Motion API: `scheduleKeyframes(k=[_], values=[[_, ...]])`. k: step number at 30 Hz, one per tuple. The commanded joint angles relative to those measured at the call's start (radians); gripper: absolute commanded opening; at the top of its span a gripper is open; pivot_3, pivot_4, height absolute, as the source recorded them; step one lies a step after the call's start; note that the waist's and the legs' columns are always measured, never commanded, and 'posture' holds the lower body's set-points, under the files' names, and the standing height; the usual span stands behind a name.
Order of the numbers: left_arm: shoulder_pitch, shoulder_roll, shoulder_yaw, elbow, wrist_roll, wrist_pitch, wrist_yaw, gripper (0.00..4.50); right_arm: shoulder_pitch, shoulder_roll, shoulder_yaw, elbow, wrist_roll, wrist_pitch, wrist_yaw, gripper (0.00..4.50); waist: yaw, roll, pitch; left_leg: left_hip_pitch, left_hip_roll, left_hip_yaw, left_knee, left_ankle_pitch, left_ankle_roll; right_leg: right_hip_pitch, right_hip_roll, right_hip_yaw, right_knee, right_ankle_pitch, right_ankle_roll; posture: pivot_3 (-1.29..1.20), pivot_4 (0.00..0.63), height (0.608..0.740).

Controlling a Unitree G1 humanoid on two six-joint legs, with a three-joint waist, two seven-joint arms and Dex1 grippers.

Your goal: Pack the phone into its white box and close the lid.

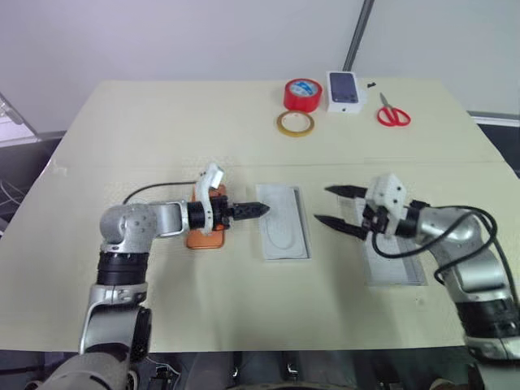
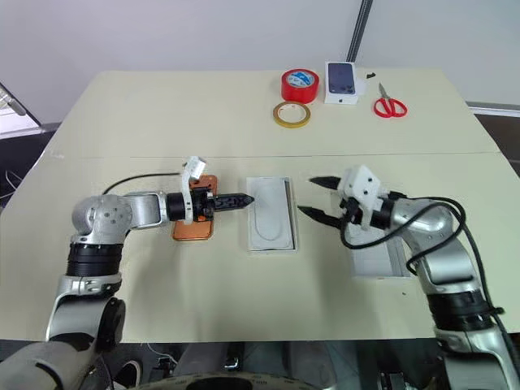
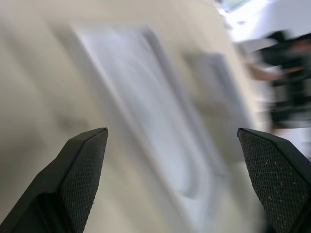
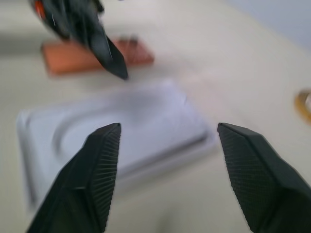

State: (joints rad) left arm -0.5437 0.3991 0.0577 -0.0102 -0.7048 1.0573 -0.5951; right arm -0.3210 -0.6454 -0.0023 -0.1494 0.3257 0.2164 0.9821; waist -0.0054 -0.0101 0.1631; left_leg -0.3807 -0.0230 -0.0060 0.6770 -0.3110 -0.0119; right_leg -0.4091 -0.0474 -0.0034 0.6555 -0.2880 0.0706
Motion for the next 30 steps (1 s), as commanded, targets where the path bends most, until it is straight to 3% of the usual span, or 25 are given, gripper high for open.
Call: scheduleKeyframes(k=[1, 4, 7, 9, 14, 21, 30], values=[[0.044, 0.058, 0.001, -0.055, 0.108, -0.271, -0.097, 4.50, -0.025, 0.049, 0.078, -0.028, -0.062, -0.019, -0.048, 1.56, -0.002, 0.000, 0.000, 0.000, 0.000, 0.000, -0.001, 0.000, 0.000, 0.000, 0.000, 0.000, -0.001, 0.000, 0.000, 0.00, 0.150, 0.740], [0.134, 0.147, -0.051, -0.067, 0.249, -0.524, -0.195, 4.50, -0.055, 0.083, 0.177, 0.014, -0.175, -0.053, -0.083, 0.02, -0.005, 0.000, 0.000, -0.002, 0.000, 0.000, -0.001, 0.000, 0.000, -0.002, -0.001, 0.000, -0.001, 0.000, 0.000, 0.00, 0.150, 0.740], [0.238, 0.184, -0.069, -0.096, 0.292, -0.706, -0.296, 4.50, -0.090, 0.083, 0.256, 0.068, -0.304, -0.082, -0.124, 0.02, -0.006, 0.001, 0.000, -0.003, 0.000, 0.001, -0.001, -0.001, 0.002, -0.003, -0.001, 0.000, -0.002, 0.000, 0.000, 0.00, 0.150, 0.740], [0.286, 0.175, -0.032, -0.132, 0.221, -0.668, -0.318, 4.50, -0.110, 0.070, 0.313, 0.083, -0.375, -0.089, -0.120, 0.02, -0.004, 0.001, 0.000, -0.004, 0.000, 0.001, 0.000, -0.003, 0.005, -0.003, -0.002, 0.000, -0.003, 0.000, -0.001, 0.00, 0.150, 0.740], [0.308, 0.160, -0.001, -0.129, 0.210, -0.687, -0.323, 4.50, -0.165, 0.074, 0.323, 0.074, -0.373, -0.057, -0.077, 0.02, -0.001, 0.001, 0.000, -0.012, 0.000, 0.000, 0.004, -0.004, 0.008, -0.010, -0.002, 0.000, 0.000, 0.000, 0.000, 0.00, 0.150, 0.740], [0.298, 0.134, 0.008, -0.129, 0.232, -0.735, -0.289, 4.50, -0.187, -0.047, 0.352, 0.048, -0.383, -0.011, 0.085, 0.02, -0.005, 0.001, 0.000, -0.011, 0.000, 0.000, 0.004, -0.004, 0.009, -0.010, -0.002, -0.001, 0.002, 0.000, 0.000, 0.00, 0.150, 0.740], [0.299, 0.127, -0.004, -0.121, 0.240, -0.760, -0.300, 4.50, -0.189, 0.026, 0.307, 0.015, -0.333, 0.048, 0.038, 0.02, -0.006, 0.001, 0.000, -0.011, 0.000, 0.000, 0.004, -0.004, 0.009, -0.011, -0.001, -0.001, 0.005, 0.000, 0.000, 0.00, 0.150, 0.740]])
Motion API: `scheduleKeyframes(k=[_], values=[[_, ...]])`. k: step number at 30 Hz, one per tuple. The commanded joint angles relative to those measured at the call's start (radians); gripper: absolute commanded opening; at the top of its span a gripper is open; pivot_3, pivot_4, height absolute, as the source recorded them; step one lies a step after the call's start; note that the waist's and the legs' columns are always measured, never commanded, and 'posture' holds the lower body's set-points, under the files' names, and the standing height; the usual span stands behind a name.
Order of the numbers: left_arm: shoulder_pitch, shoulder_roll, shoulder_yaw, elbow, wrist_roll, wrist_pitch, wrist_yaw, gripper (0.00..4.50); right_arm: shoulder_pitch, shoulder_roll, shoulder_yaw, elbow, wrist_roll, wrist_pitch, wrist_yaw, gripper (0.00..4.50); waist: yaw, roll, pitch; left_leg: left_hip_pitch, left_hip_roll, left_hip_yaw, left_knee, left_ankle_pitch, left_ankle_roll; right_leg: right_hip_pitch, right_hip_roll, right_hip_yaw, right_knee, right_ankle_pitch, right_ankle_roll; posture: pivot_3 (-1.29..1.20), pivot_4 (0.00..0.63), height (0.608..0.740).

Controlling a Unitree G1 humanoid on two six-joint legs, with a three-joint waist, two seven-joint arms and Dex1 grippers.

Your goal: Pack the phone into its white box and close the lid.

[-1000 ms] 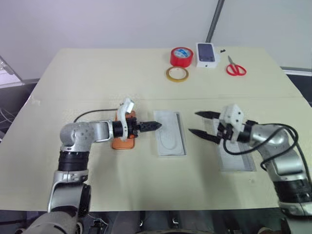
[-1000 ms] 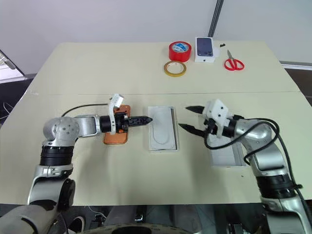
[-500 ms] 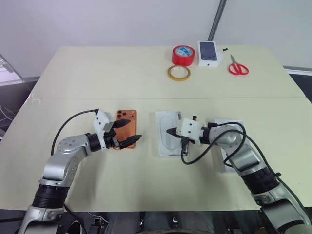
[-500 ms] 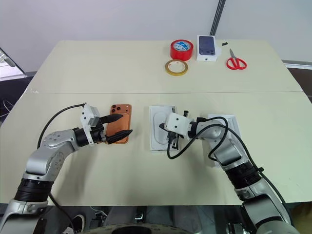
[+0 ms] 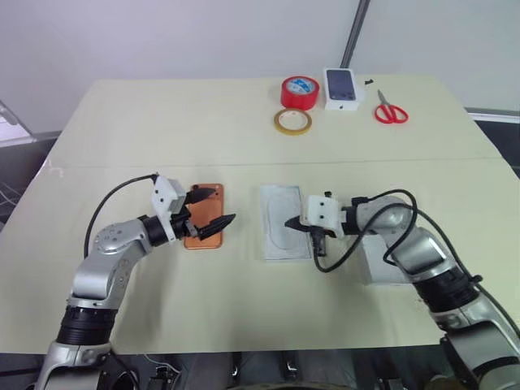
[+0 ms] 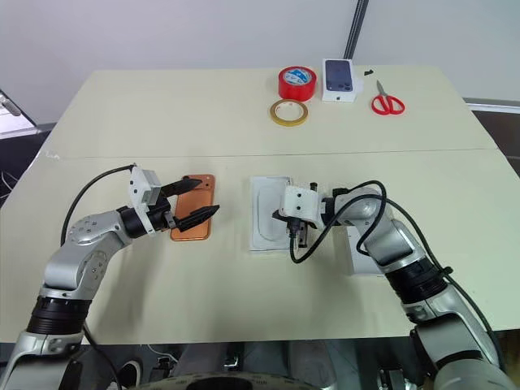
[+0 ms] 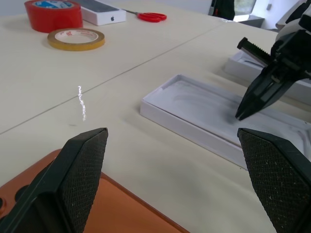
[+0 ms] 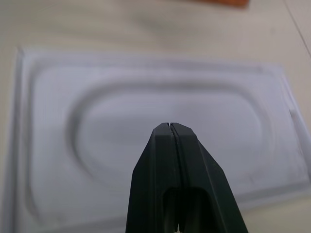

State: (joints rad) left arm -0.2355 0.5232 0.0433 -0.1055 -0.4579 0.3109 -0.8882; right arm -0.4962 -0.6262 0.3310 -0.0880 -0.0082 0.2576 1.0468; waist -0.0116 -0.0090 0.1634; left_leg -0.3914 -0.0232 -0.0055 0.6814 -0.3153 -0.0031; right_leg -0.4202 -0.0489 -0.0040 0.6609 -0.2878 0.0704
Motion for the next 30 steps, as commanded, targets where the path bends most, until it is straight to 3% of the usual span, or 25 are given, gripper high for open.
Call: scheduleKeyframes(k=[1, 11, 16, 21, 26, 30], values=[[-0.012, 0.002, 0.010, -0.024, -0.006, -0.015, -0.006, 4.50, -0.018, 0.002, -0.019, -0.051, -0.022, -0.003, -0.039, 0.02, 0.001, 0.000, 0.000, 0.000, 0.000, 0.000, 0.000, 0.000, 0.000, 0.000, 0.000, 0.000, 0.000, 0.000, 0.000, 0.00, 0.150, 0.740], [-0.042, 0.013, 0.007, 0.000, -0.029, 0.091, 0.001, 4.50, 0.002, -0.011, 0.047, -0.010, -0.131, -0.044, -0.071, 0.02, -0.001, 0.000, 0.000, 0.000, 0.000, 0.000, 0.000, 0.000, 0.000, 0.000, 0.000, 0.000, 0.000, 0.000, 0.000, 0.00, 0.150, 0.740], [-0.074, 0.043, 0.047, -0.001, -0.115, 0.298, 0.018, 4.50, 0.032, 0.018, 0.077, 0.026, -0.160, -0.117, -0.098, 0.02, -0.001, 0.000, 0.000, 0.000, 0.000, 0.000, 0.001, 0.000, 0.000, -0.001, 0.000, 0.000, 0.002, 0.000, 0.000, 0.00, 0.150, 0.740], [-0.135, 0.086, 0.150, 0.047, -0.270, 0.536, 0.033, 4.50, -0.038, 0.056, 0.009, 0.033, -0.114, -0.089, -0.113, 0.02, -0.004, 0.000, 0.000, 0.000, 0.000, 0.000, 0.002, 0.000, 0.000, -0.001, 0.001, 0.000, 0.003, 0.000, 0.000, 0.00, 0.150, 0.740], [-0.171, 0.154, 0.200, 0.120, -0.303, 0.683, 0.066, 4.50, -0.124, 0.124, -0.038, 0.032, -0.032, -0.039, -0.113, 0.02, -0.005, 0.000, 0.000, 0.000, 0.000, 0.000, 0.002, 0.001, -0.001, -0.002, 0.001, 0.000, 0.004, 0.000, 0.000, 0.00, 0.150, 0.740], [-0.220, 0.192, 0.220, 0.202, -0.335, 0.839, 0.093, 4.50, -0.167, 0.202, 0.000, 0.060, -0.062, -0.032, -0.154, 0.02, -0.003, 0.000, 0.000, 0.000, 0.000, 0.000, 0.002, 0.001, -0.002, -0.003, 0.001, 0.000, 0.005, 0.000, 0.000, 0.00, 0.150, 0.740]])
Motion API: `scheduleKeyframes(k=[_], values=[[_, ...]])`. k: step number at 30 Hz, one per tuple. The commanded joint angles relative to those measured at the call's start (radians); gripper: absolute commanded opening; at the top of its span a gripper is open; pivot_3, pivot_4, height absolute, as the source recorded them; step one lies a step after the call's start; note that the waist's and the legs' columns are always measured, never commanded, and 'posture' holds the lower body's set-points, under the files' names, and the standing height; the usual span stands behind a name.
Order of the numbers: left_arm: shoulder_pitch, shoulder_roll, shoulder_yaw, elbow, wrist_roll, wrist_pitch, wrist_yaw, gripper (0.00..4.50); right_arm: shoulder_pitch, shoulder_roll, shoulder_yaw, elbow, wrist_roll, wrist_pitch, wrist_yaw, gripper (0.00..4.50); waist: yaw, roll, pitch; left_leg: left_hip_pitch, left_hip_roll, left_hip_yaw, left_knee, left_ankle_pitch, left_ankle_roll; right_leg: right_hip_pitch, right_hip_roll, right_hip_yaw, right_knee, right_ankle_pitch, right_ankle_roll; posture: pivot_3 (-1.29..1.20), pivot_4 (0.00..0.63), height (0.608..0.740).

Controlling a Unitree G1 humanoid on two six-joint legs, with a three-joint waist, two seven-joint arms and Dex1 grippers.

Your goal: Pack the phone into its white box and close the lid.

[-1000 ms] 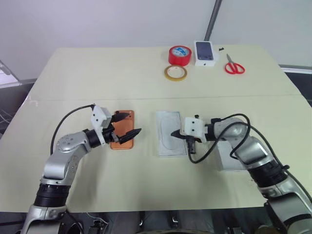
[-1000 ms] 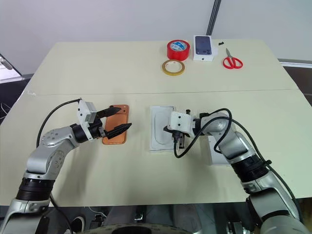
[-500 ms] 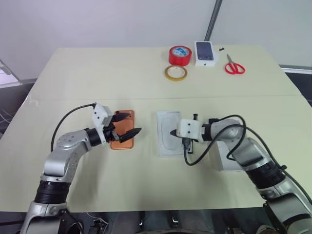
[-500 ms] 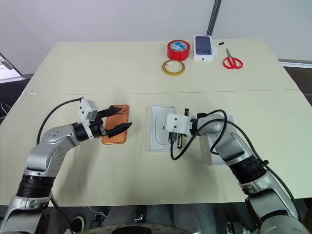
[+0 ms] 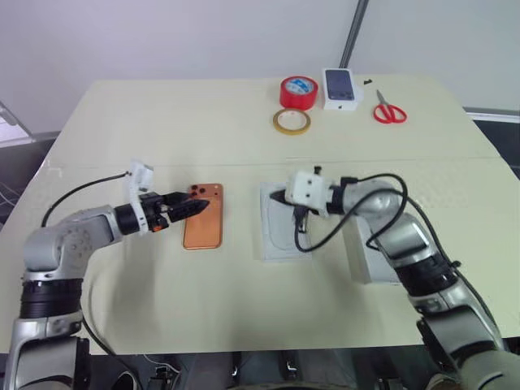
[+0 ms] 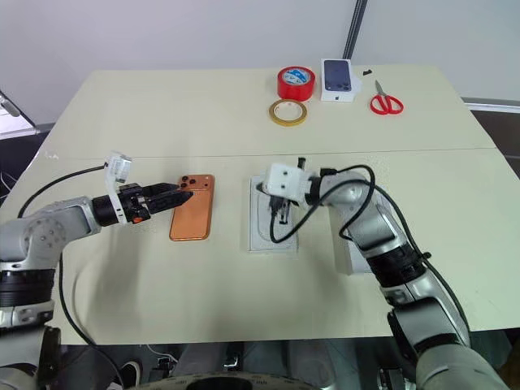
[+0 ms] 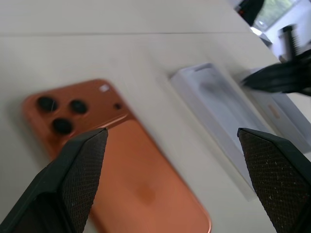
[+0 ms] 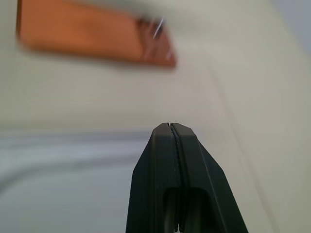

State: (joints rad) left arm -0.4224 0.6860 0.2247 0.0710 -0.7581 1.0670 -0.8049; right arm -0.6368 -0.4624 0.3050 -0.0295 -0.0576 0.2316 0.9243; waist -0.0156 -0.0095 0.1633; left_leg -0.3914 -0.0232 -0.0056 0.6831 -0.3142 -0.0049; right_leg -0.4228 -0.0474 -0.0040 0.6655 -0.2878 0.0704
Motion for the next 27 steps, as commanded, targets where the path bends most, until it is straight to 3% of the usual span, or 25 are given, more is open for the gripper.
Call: scheduleKeyframes(k=[1, 12, 27], values=[[-0.042, 0.045, 0.030, 0.035, -0.040, 0.124, 0.004, 4.50, -0.042, 0.065, 0.041, 0.015, -0.028, 0.000, -0.049, 0.02, 0.000, 0.000, 0.000, 0.000, 0.000, 0.000, 0.000, 0.000, 0.000, 0.000, 0.000, 0.000, 0.000, 0.000, 0.000, 0.00, 0.150, 0.740], [-0.089, -0.004, 0.045, 0.096, -0.012, 0.288, 0.165, 4.50, -0.157, 0.211, 0.245, 0.226, -0.149, 0.141, -0.005, 0.02, -0.002, 0.000, 0.000, -0.001, -0.001, 0.000, 0.000, 0.004, -0.006, -0.001, 0.000, 0.000, 0.001, 0.000, 0.000, 0.00, 0.150, 0.740], [-0.095, -0.207, 0.097, 0.084, -0.033, 0.511, 0.279, 4.50, -0.182, 0.328, 0.273, 0.350, -0.178, 0.161, -0.052, 0.02, -0.001, 0.001, -0.006, 0.001, -0.002, 0.000, 0.000, 0.005, -0.008, -0.001, -0.001, 0.000, 0.003, 0.000, 0.000, 0.00, 0.150, 0.740]])
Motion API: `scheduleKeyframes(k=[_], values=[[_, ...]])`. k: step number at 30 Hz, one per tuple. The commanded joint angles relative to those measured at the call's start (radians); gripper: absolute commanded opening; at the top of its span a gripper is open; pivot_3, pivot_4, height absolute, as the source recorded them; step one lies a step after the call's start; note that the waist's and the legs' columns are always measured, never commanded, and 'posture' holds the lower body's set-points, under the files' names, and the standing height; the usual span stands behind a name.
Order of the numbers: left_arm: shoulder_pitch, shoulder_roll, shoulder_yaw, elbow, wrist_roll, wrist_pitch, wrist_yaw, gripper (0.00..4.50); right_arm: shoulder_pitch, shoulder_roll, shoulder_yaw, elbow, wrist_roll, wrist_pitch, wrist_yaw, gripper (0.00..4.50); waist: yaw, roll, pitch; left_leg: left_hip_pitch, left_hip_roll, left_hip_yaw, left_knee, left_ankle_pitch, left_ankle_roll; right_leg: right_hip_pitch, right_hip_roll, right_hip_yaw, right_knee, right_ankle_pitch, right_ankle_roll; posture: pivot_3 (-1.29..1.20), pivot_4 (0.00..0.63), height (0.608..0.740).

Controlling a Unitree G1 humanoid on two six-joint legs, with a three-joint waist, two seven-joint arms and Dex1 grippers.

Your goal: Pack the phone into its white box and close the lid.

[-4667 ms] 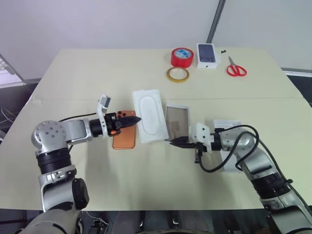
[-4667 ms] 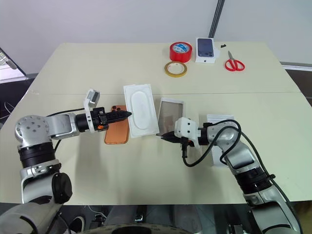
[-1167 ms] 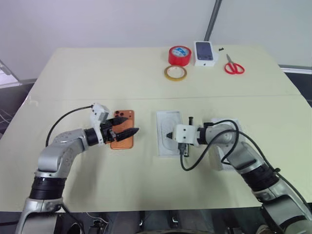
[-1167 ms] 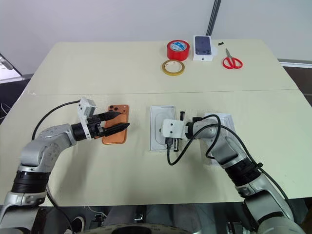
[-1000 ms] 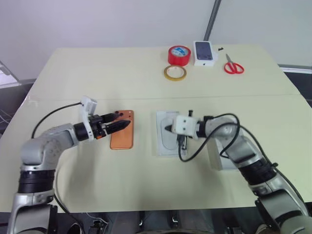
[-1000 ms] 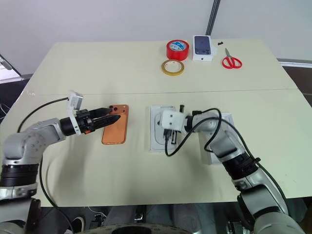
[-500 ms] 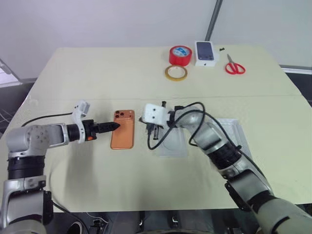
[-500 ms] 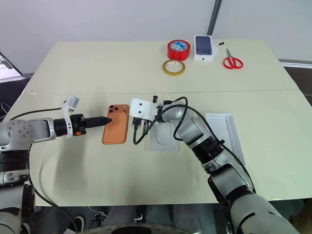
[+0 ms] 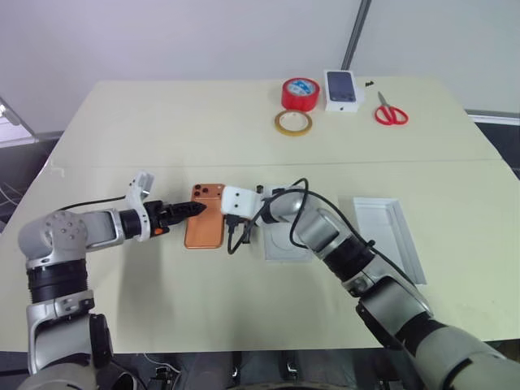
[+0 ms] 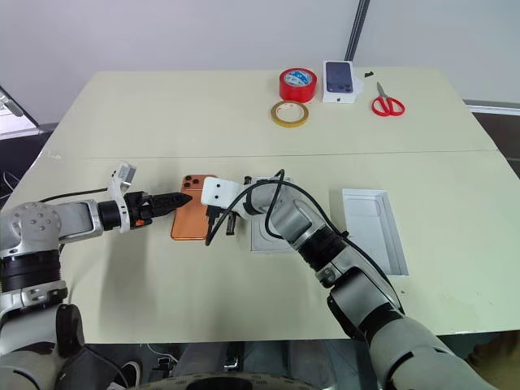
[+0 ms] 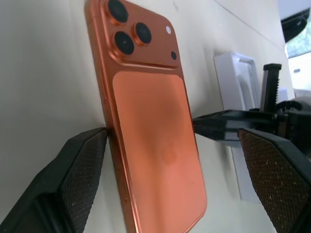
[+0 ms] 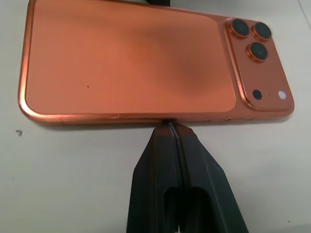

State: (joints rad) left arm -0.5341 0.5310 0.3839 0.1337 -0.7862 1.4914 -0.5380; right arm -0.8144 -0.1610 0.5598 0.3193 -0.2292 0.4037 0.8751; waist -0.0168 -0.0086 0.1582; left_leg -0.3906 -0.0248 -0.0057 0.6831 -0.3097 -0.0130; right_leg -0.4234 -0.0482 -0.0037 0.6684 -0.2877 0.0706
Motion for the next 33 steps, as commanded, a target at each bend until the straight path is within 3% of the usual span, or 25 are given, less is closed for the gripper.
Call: scheduleKeyframes(k=[1, 7, 13, 15, 18, 26, 29, 33], values=[[0.015, -0.057, -0.071, 0.019, 0.000, 0.081, 0.013, 4.50, -0.004, 0.024, 0.017, 0.002, -0.008, -0.011, -0.002, 0.02, 0.001, 0.001, -0.002, 0.000, 0.000, 0.000, 0.000, 0.000, 0.000, 0.000, 0.000, 0.000, 0.000, 0.000, 0.000, 0.00, 0.150, 0.740], [-0.056, -0.105, -0.056, 0.026, -0.008, 0.121, 0.045, 4.50, 0.003, 0.003, 0.010, -0.005, -0.017, -0.019, 0.001, 0.02, 0.004, 0.000, -0.004, 0.000, 0.000, 0.000, 0.000, 0.000, 0.000, 0.001, 0.000, 0.000, 0.000, 0.000, 0.000, 0.00, 0.150, 0.740], [-0.070, -0.083, 0.031, 0.083, 0.028, 0.100, 0.056, 4.50, 0.013, -0.010, 0.003, -0.016, -0.025, -0.021, -0.003, 0.02, -0.002, 0.000, -0.004, 0.000, 0.000, 0.000, 0.000, 0.000, -0.001, 0.000, 0.000, 0.000, 0.000, 0.000, 0.000, 0.00, 0.150, 0.740], [-0.059, -0.060, 0.033, 0.081, 0.023, 0.108, 0.041, 3.97, 0.014, -0.011, -0.006, -0.016, -0.019, -0.015, -0.001, 0.00, -0.003, 0.000, -0.004, 0.000, 0.000, 0.000, 0.000, 0.000, -0.001, 0.000, 0.000, 0.000, 0.000, 0.000, 0.000, 0.00, 0.150, 0.740], [-0.042, -0.027, 0.022, 0.077, 0.018, 0.106, 0.020, 2.73, 0.017, -0.014, -0.007, -0.022, -0.021, -0.016, -0.004, 0.00, -0.009, 0.000, -0.004, 0.000, 0.000, 0.000, -0.001, 0.001, -0.001, -0.001, 0.000, 0.000, 0.000, 0.000, 0.000, 0.00, 0.150, 0.740], [-0.044, -0.014, 0.041, 0.110, 0.017, 0.099, 0.001, 2.73, 0.017, -0.017, -0.006, -0.027, -0.023, -0.022, -0.006, 0.00, -0.007, 0.000, -0.004, 0.000, 0.000, 0.000, -0.001, 0.001, -0.002, -0.001, 0.000, 0.000, 0.000, 0.000, 0.000, 0.00, 0.150, 0.740], [-0.050, -0.033, 0.063, 0.139, 0.015, 0.103, 0.007, 2.00, 0.018, -0.019, -0.007, -0.026, -0.024, -0.036, -0.010, 0.00, -0.007, 0.000, -0.004, 0.000, 0.000, 0.000, -0.001, 0.001, -0.002, -0.001, 0.000, 0.000, 0.000, 0.000, 0.000, 0.00, 0.150, 0.740], [-0.032, -0.036, 0.042, 0.142, 0.002, 0.095, -0.016, 0.07, 0.025, -0.026, -0.014, -0.037, -0.018, -0.047, -0.008, 0.00, -0.005, 0.000, -0.004, 0.000, 0.000, 0.000, -0.001, 0.001, -0.002, -0.001, 0.000, 0.000, 0.000, 0.000, 0.000, 0.00, 0.150, 0.740]])
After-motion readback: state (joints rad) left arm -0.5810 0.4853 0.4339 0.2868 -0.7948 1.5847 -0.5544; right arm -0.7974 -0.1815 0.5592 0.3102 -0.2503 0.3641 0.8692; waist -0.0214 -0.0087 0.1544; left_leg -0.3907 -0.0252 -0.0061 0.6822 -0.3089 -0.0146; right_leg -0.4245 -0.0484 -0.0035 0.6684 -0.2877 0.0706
